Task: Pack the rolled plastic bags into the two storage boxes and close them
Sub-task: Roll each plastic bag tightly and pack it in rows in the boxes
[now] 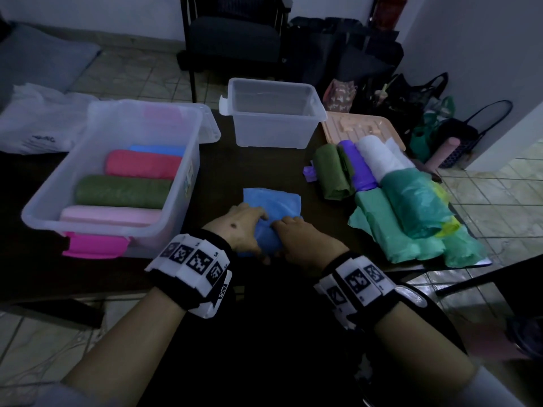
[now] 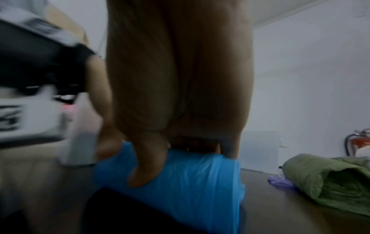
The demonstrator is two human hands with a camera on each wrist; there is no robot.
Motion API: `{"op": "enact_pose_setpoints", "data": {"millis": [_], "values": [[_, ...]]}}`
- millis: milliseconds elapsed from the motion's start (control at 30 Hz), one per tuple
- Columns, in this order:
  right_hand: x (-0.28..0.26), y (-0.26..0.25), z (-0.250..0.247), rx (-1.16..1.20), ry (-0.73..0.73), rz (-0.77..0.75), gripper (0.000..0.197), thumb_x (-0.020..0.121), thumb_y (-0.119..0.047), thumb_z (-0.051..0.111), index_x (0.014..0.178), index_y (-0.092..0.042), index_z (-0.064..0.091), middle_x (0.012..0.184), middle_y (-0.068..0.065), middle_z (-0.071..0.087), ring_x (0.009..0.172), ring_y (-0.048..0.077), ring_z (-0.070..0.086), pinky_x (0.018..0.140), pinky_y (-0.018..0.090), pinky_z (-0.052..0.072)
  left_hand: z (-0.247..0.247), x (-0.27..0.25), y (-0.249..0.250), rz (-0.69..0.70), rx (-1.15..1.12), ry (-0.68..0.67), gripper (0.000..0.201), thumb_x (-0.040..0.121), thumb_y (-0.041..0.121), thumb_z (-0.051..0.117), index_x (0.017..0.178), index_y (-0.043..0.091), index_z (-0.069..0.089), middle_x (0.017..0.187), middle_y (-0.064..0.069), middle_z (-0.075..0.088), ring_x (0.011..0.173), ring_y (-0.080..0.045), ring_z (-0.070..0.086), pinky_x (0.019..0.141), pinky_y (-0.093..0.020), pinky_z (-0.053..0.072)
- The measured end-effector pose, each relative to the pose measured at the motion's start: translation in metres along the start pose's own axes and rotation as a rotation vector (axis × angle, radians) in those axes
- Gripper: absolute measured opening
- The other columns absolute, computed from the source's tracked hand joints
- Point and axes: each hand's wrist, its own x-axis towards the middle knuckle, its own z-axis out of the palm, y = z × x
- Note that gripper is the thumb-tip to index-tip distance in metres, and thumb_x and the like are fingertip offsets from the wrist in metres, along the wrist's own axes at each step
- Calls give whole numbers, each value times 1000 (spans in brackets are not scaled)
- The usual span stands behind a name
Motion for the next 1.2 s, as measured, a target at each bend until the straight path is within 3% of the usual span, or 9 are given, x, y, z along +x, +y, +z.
{"op": "enact_pose_setpoints", "data": {"millis": [133, 233, 433, 667, 767, 833, 967, 1100, 1200], "values": [[10, 4, -17, 43, -175, 39, 54, 93, -30, 55, 139, -10, 36, 137, 14, 38, 128, 30, 37, 104, 41, 33, 4, -1, -5, 10, -60, 27, 61, 61, 20, 85, 109, 22, 47, 113, 3, 51, 104, -13, 51, 84, -28, 43], [14, 5, -23, 61, -229, 43, 57, 93, -32, 55, 142, -13, 33, 138, 13, 35, 129, 30, 37, 104, 41, 33, 5, 1, -5, -29, -40, 15, 61, 68, 21, 82, 118, 20, 48, 120, 0, 52, 108, -14, 52, 86, -27, 43], [-2, 2, -10, 79, 162, -72, 56, 79, -23, 72, 124, -13, 39, 127, 8, 35, 120, 24, 35, 98, 37, 37, 0, 11, -6, -100, -20, -18, 59, 73, 28, 78, 125, 18, 50, 124, -4, 53, 109, -20, 54, 93, -36, 48], [-1, 5, 0, 192, 230, -70, 50, 83, -16, 66, 128, -15, 44, 130, 6, 42, 122, 21, 38, 100, 31, 34, -6, 12, -10, -56, -40, -17, 35, 80, 25, 70, 113, 17, 61, 111, -7, 62, 92, -18, 58, 76, -30, 47], [6, 9, 0, 208, 219, -54, 51, 89, -18, 60, 136, -12, 41, 134, 9, 43, 125, 23, 39, 104, 32, 32, -4, 10, -12, -19, -54, 198, 51, 76, 22, 74, 123, 17, 53, 124, -6, 50, 111, -22, 50, 95, -35, 45], [10, 10, 2, 200, 200, -50, 50, 92, -20, 55, 138, -12, 38, 135, 10, 42, 126, 24, 39, 105, 33, 30, -3, 5, -11, 35, -105, 305, 45, 75, 17, 75, 116, 15, 56, 118, -4, 53, 110, -20, 53, 95, -30, 44], [17, 15, 3, 157, 154, -45, 54, 93, -31, 52, 141, -14, 33, 138, 9, 39, 129, 24, 36, 106, 34, 26, 2, 1, -12, 65, -27, 304, 50, 65, 13, 81, 109, 18, 58, 114, -1, 53, 107, -18, 52, 92, -30, 43], [19, 18, 9, 148, 220, -64, 68, 82, -47, 65, 132, -14, 33, 133, 7, 44, 122, 22, 43, 93, 31, 29, 4, 1, -12, 43, -12, 294, 59, 68, 13, 79, 122, 18, 56, 125, -2, 52, 115, -19, 51, 94, -28, 40], [21, 22, 10, 180, 208, -80, 56, 80, -42, 69, 118, -13, 39, 123, 7, 50, 114, 24, 48, 83, 29, 29, -2, 1, -9, 27, -32, 222, 54, 71, 14, 78, 121, 21, 59, 126, -3, 55, 114, -19, 54, 94, -30, 43]]}}
